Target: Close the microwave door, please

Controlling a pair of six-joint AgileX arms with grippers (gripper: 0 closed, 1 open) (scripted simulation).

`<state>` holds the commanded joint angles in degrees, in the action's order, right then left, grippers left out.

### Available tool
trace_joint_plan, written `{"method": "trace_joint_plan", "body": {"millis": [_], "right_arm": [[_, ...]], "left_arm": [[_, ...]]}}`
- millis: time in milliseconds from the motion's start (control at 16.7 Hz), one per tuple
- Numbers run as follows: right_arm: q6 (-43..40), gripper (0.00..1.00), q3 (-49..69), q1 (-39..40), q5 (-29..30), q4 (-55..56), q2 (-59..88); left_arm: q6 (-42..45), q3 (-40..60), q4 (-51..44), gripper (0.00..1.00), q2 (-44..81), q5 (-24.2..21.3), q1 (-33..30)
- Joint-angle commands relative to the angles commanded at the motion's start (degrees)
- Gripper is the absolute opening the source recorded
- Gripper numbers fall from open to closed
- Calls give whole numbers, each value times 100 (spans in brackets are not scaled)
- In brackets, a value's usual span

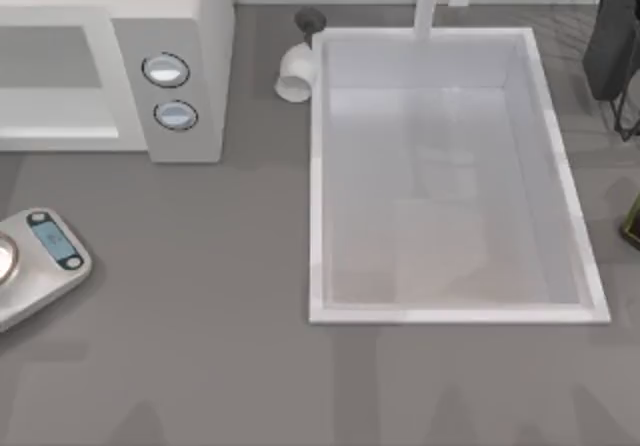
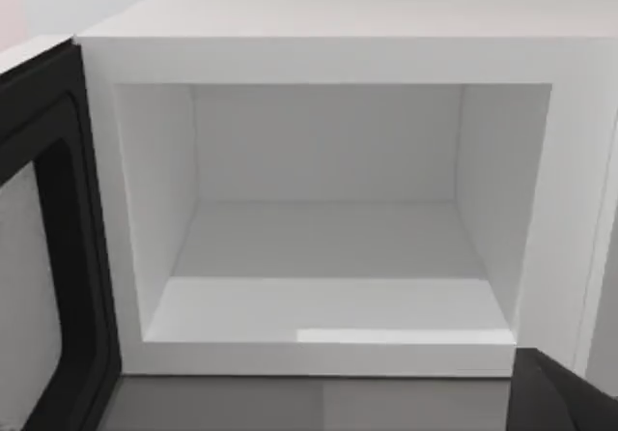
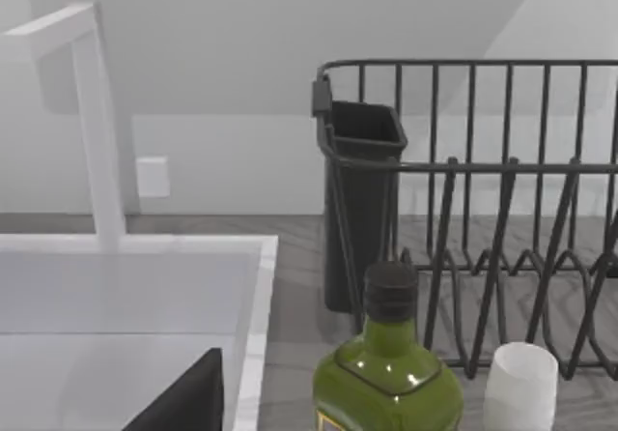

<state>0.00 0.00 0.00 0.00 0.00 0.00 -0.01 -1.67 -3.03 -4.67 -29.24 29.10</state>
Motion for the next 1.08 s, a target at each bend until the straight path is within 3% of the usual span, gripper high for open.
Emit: {"method": "trace_joint_plan", "body": {"millis": [360, 540, 780, 1080], "right_arm": [[0, 100, 0, 0, 0, 0, 0], [0, 100, 0, 0, 0, 0, 0], [0, 100, 0, 0, 0, 0, 0], [0, 100, 0, 0, 0, 0, 0]], "left_arm": [[45, 69, -37, 0, 53, -7, 20], [410, 604, -324, 0, 600, -130, 293], [1315, 1979, -1033, 0, 2177, -403, 939], [2748, 4199, -2143, 0, 5209, -726, 1853]]}}
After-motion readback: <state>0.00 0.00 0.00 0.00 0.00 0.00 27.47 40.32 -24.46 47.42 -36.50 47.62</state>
